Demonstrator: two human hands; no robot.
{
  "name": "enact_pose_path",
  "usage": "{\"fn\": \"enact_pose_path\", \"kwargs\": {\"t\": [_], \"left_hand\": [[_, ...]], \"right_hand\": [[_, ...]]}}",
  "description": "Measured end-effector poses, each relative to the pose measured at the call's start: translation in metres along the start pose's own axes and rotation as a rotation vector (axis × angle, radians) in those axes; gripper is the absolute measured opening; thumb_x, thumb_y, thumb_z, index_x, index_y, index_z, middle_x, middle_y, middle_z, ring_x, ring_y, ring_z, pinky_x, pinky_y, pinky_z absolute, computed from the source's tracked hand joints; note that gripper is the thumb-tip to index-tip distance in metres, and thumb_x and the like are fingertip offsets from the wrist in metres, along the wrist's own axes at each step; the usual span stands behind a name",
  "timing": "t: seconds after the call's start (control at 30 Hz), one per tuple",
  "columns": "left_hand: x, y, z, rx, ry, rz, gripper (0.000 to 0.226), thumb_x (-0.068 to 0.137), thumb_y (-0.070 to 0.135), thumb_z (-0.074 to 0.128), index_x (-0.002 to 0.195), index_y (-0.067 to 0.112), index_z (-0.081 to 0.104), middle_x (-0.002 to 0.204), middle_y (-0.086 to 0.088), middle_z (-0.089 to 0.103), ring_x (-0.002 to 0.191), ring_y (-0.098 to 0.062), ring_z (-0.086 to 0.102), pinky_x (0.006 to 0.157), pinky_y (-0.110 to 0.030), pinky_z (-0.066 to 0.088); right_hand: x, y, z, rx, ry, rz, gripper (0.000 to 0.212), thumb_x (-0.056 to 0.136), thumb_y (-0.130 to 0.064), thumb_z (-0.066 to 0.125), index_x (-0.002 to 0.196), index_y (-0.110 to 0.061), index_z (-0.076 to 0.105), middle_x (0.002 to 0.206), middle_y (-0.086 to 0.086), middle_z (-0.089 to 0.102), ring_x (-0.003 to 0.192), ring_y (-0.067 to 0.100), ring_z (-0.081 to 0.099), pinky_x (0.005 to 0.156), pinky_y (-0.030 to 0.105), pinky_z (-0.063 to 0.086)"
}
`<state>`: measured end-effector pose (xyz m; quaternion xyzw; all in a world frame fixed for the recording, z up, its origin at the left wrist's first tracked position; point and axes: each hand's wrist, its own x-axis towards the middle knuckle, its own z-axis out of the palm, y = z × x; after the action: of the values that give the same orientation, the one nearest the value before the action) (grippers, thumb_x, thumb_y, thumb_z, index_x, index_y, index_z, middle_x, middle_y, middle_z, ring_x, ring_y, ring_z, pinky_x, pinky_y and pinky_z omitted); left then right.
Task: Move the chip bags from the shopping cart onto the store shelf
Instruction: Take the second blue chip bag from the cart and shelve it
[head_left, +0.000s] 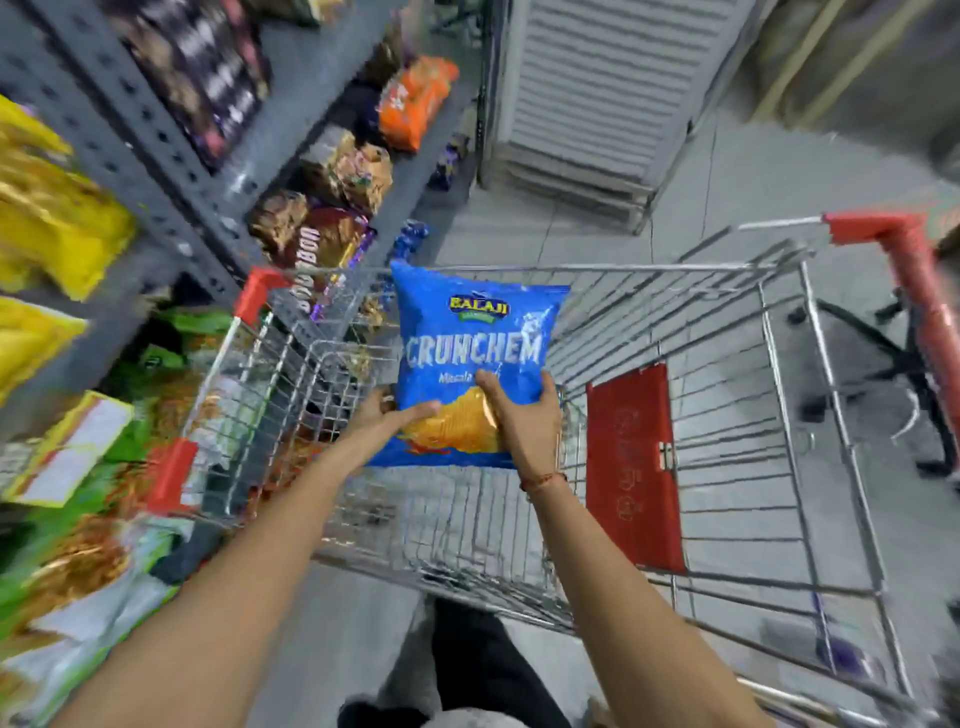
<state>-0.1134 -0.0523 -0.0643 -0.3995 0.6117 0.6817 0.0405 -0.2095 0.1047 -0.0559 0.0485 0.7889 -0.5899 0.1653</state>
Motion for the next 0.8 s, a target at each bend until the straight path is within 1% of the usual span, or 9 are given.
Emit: {"fn": "enact_pose_path", "kwargs": {"t": [0.07, 0.13, 0.27, 0.33, 0.4, 0.47, 0.63, 0.7, 0.8], "left_hand": [[-0.025, 0.028, -0.015, -0.028, 0.004, 0.107, 0.091, 0.046, 0.041, 0.083, 0.124, 0.008, 0.051, 0.123, -0.015, 0.063, 0.109, -0.029, 0.062, 0.098, -0.046, 0.048], [-0.050, 0.054, -0.032, -0.043, 0.032, 0.204, 0.082, 0.049, 0.038, 0.082, 0.121, 0.010, 0.055, 0.120, -0.013, 0.065, 0.105, -0.025, 0.065, 0.091, -0.038, 0.054], [-0.102, 0.106, -0.074, -0.084, 0.132, 0.388, 0.054, 0.058, 0.024, 0.083, 0.107, 0.021, 0.060, 0.106, 0.000, 0.069, 0.089, -0.008, 0.069, 0.074, -0.022, 0.055], [-0.134, 0.133, -0.096, -0.093, 0.217, 0.478, 0.044, 0.066, 0.018, 0.079, 0.105, 0.023, 0.059, 0.103, 0.004, 0.067, 0.088, -0.006, 0.068, 0.069, -0.016, 0.054], [-0.171, 0.158, -0.119, -0.092, 0.318, 0.577, 0.048, 0.061, 0.028, 0.081, 0.103, 0.027, 0.058, 0.101, 0.010, 0.066, 0.088, -0.002, 0.065, 0.070, -0.013, 0.053], [-0.212, 0.181, -0.142, -0.083, 0.414, 0.669, 0.067, 0.047, 0.040, 0.084, 0.107, 0.027, 0.058, 0.106, 0.009, 0.066, 0.093, -0.006, 0.064, 0.079, -0.020, 0.053], [-0.320, 0.226, -0.192, -0.063, 0.652, 0.906, 0.069, 0.040, 0.052, 0.078, 0.101, 0.027, 0.059, 0.103, 0.011, 0.068, 0.090, -0.001, 0.065, 0.072, -0.015, 0.053], [-0.362, 0.237, -0.210, -0.035, 0.751, 0.975, 0.069, 0.042, 0.053, 0.083, 0.102, 0.027, 0.060, 0.102, 0.012, 0.069, 0.092, -0.002, 0.066, 0.074, -0.017, 0.053], [-0.421, 0.245, -0.236, -0.009, 0.884, 1.059, 0.066, 0.051, 0.047, 0.084, 0.109, 0.026, 0.060, 0.104, 0.018, 0.069, 0.093, 0.003, 0.065, 0.071, -0.008, 0.050]], "right_hand": [[-0.015, -0.033, 0.004, 0.032, 0.005, -0.052, 0.079, 0.064, -0.047, 0.083, 0.130, -0.014, 0.052, 0.108, -0.016, 0.050, 0.105, 0.005, 0.046, 0.091, 0.024, 0.037], [-0.031, -0.068, 0.010, 0.071, -0.011, -0.134, 0.077, 0.063, -0.048, 0.083, 0.125, -0.012, 0.056, 0.116, -0.008, 0.057, 0.110, 0.010, 0.053, 0.095, 0.029, 0.043], [-0.063, -0.145, 0.030, 0.146, -0.101, -0.345, 0.057, 0.060, -0.046, 0.085, 0.102, -0.012, 0.066, 0.099, 0.005, 0.072, 0.096, 0.022, 0.066, 0.086, 0.043, 0.053], [-0.082, -0.185, 0.043, 0.188, -0.152, -0.456, 0.048, 0.059, -0.046, 0.085, 0.093, -0.018, 0.066, 0.091, -0.002, 0.073, 0.089, 0.017, 0.069, 0.082, 0.042, 0.055], [-0.106, -0.225, 0.055, 0.250, -0.210, -0.552, 0.044, 0.055, -0.053, 0.083, 0.086, -0.027, 0.065, 0.084, -0.013, 0.072, 0.083, 0.007, 0.068, 0.077, 0.032, 0.056], [-0.133, -0.264, 0.067, 0.311, -0.271, -0.632, 0.046, 0.051, -0.061, 0.079, 0.085, -0.033, 0.064, 0.080, -0.021, 0.071, 0.080, -0.003, 0.067, 0.073, 0.020, 0.052], [-0.211, -0.354, 0.091, 0.489, -0.457, -0.799, 0.051, 0.053, -0.058, 0.079, 0.091, -0.026, 0.067, 0.085, -0.018, 0.072, 0.079, -0.010, 0.064, 0.069, 0.011, 0.048], [-0.244, -0.385, 0.101, 0.528, -0.532, -0.853, 0.052, 0.053, -0.058, 0.078, 0.091, -0.024, 0.067, 0.086, -0.014, 0.072, 0.080, -0.007, 0.065, 0.071, 0.014, 0.049], [-0.296, -0.425, 0.121, 0.592, -0.658, -0.919, 0.055, 0.051, -0.058, 0.078, 0.092, -0.023, 0.068, 0.090, -0.009, 0.074, 0.084, 0.004, 0.069, 0.076, 0.024, 0.055]]}}
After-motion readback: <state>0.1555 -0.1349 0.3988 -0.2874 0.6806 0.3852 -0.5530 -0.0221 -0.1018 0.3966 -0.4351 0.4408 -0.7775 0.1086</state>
